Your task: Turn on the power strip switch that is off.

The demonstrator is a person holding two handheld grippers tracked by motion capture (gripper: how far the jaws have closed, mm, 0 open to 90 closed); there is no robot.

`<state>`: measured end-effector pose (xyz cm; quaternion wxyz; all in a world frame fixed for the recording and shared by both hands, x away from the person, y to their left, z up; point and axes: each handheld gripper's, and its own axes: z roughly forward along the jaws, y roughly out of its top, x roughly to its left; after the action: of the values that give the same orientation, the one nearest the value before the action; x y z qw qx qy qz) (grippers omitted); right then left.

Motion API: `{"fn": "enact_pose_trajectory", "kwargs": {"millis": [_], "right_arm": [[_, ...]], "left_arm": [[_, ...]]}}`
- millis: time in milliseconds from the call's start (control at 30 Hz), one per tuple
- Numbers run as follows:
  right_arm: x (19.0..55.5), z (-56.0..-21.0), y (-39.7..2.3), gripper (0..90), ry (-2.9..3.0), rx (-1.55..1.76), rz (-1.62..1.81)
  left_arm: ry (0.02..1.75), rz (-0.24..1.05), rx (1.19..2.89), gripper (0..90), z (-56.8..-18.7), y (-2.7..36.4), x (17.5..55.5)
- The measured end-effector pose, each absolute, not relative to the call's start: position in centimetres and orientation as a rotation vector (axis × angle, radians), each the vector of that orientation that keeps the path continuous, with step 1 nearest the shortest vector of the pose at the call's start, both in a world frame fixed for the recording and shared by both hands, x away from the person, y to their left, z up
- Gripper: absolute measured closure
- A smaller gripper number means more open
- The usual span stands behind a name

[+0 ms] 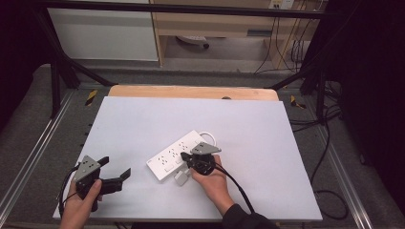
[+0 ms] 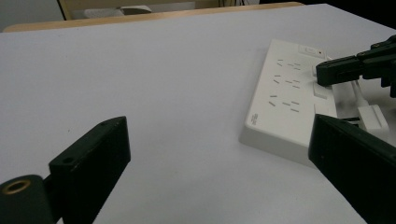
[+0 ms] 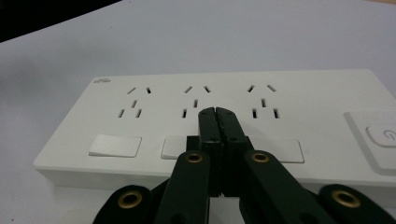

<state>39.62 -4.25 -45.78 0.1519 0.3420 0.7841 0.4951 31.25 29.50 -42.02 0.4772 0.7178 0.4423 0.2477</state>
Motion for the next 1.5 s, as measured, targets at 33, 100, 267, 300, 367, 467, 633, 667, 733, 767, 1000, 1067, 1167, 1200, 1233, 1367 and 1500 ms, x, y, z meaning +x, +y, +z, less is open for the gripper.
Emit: {"fn": "enact_pose_trajectory", "kwargs": {"millis": [33, 100, 267, 300, 367, 467, 633, 667, 733, 767, 1000, 1067, 1167, 1200, 1233, 1367, 1500], "right_arm": [[39.6, -45.8, -4.2, 90.0, 2.252, 0.983, 1.421], [39.6, -45.7, -4.3, 90.0, 2.257, 0.981, 1.421], [39.6, -45.7, -4.3, 90.0, 2.261, 0.968, 1.430], [39.6, -45.6, -4.3, 90.0, 2.255, 0.968, 1.438], [39.6, -45.6, -4.3, 90.0, 2.253, 0.971, 1.441], [39.6, -45.5, -4.4, 90.0, 2.251, 0.969, 1.444], [39.5, -45.2, -4.4, 90.0, 2.251, 0.968, 1.451], [39.5, -45.2, -4.4, 90.0, 2.253, 0.961, 1.450], [39.5, -45.1, -4.4, 90.0, 2.250, 0.965, 1.458], [39.5, -45.0, -4.4, 90.0, 2.252, 0.960, 1.457], [39.6, -44.4, -4.4, 90.0, 2.251, 0.958, 1.465], [39.7, -44.1, -4.5, 90.0, 2.248, 0.953, 1.468], [39.8, -43.8, -4.6, 90.0, 2.246, 0.954, 1.469], [39.8, -43.7, -4.6, 90.0, 2.245, 0.951, 1.468], [39.9, -43.6, -4.7, 90.0, 2.243, 0.953, 1.468], [40.2, -42.7, -5.3, 90.0, 2.222, 0.951, 1.471], [40.6, -41.9, -6.0, 88.7, 2.196, 0.964, 1.473]], "left_arm": [[1.080, 0.604, 1.752, 5.5, -42.0, 29.5, 31.3], [1.085, 0.604, 1.750, 5.5, -42.0, 29.5, 31.3], [1.081, 0.604, 1.754, 5.5, -42.0, 29.5, 31.3], [1.081, 0.604, 1.754, 5.5, -42.1, 29.5, 31.3], [1.083, 0.604, 1.754, 5.5, -42.1, 29.5, 31.3], [1.081, 0.605, 1.756, 5.5, -42.1, 29.5, 31.3], [1.084, 0.604, 1.753, 5.5, -42.1, 29.5, 31.2], [1.085, 0.604, 1.752, 5.5, -42.1, 29.5, 31.2], [1.086, 0.605, 1.753, 5.5, -42.1, 29.6, 31.3], [1.086, 0.605, 1.753, 5.5, -42.1, 29.6, 31.3], [1.087, 0.604, 1.753, 5.5, -42.1, 29.6, 31.3], [1.087, 0.604, 1.753, 5.5, -42.1, 29.5, 31.3], [1.088, 0.603, 1.755, 5.5, -42.1, 29.5, 31.3], [1.088, 0.603, 1.755, 5.5, -42.1, 29.5, 31.3], [1.088, 0.603, 1.756, 5.5, -42.1, 29.5, 31.3], [1.086, 0.604, 1.757, 5.5, -42.1, 29.5, 31.3], [1.086, 0.603, 1.759, 5.5, -42.1, 29.5, 31.3]]}}
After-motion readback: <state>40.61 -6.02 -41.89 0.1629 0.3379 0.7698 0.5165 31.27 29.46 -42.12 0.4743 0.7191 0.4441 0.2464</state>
